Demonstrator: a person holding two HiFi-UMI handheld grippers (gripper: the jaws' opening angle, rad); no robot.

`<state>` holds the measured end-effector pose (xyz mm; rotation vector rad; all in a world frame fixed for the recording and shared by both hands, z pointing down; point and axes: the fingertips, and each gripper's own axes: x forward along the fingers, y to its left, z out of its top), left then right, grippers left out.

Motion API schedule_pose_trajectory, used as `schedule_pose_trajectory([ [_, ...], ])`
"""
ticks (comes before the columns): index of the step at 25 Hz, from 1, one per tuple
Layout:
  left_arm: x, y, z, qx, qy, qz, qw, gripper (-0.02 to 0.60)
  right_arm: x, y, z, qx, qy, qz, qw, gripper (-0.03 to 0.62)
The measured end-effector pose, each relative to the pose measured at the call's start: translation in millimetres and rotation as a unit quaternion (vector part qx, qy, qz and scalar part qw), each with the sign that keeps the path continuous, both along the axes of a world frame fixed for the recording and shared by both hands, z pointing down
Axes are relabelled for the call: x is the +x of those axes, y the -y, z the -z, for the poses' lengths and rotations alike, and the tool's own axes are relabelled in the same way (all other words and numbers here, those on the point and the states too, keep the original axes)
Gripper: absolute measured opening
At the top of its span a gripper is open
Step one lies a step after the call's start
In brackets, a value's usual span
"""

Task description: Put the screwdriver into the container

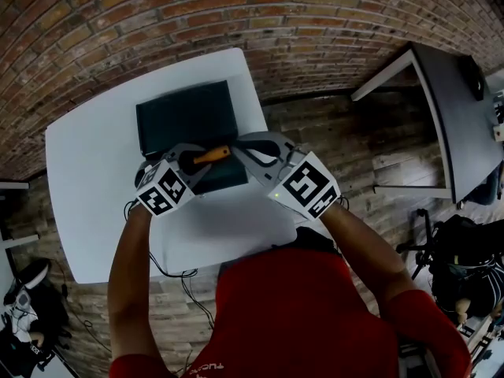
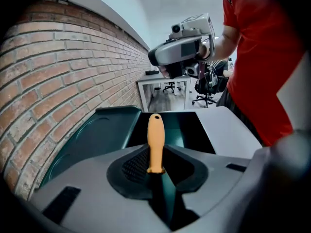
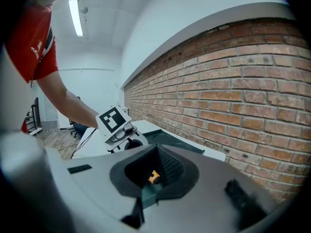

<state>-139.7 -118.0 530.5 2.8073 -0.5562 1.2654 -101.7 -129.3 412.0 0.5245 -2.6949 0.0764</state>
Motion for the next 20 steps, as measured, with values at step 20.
schedule_pose_trajectory([
  [20, 0, -6, -34, -0.046, 0.063, -0.003, 0.9969, 0.094, 14, 4, -5, -0.012, 0.003, -0.002, 1.000, 0.031],
])
